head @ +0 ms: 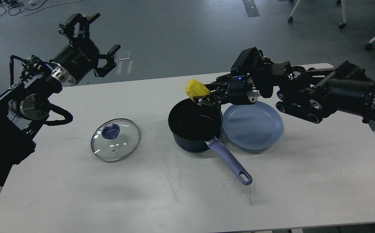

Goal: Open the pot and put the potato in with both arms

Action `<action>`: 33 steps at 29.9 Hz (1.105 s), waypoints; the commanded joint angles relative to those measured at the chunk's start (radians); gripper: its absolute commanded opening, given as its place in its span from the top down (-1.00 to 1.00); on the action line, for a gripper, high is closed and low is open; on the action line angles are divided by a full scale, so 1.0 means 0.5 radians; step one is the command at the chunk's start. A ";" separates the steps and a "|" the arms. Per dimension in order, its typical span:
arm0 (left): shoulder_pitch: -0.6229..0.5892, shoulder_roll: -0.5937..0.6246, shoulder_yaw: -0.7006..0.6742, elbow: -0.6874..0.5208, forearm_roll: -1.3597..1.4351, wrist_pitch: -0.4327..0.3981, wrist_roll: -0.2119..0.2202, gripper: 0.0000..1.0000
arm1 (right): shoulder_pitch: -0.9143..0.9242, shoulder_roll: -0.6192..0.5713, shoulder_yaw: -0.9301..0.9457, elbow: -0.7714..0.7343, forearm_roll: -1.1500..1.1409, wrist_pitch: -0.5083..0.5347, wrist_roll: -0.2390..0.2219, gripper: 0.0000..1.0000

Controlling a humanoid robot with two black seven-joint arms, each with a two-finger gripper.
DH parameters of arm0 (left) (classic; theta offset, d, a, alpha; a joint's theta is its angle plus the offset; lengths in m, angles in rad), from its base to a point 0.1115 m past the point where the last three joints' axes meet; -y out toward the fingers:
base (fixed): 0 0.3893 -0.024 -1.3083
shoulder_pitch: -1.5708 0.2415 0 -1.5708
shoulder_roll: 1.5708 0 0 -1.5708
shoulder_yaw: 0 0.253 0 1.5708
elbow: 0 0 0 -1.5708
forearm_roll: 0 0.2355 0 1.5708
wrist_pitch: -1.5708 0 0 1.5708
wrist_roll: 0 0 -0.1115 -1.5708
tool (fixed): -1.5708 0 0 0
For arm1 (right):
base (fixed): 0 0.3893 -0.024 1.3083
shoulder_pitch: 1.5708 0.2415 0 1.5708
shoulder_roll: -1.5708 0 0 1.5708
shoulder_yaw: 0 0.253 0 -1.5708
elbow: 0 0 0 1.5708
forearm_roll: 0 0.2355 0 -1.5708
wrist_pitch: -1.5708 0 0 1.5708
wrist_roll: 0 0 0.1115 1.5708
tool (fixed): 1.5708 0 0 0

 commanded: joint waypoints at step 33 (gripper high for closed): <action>0.108 -0.061 -0.019 -0.006 -0.018 0.016 0.023 -0.96 | -0.426 -0.127 1.431 0.158 2.693 0.441 -0.778 -1.00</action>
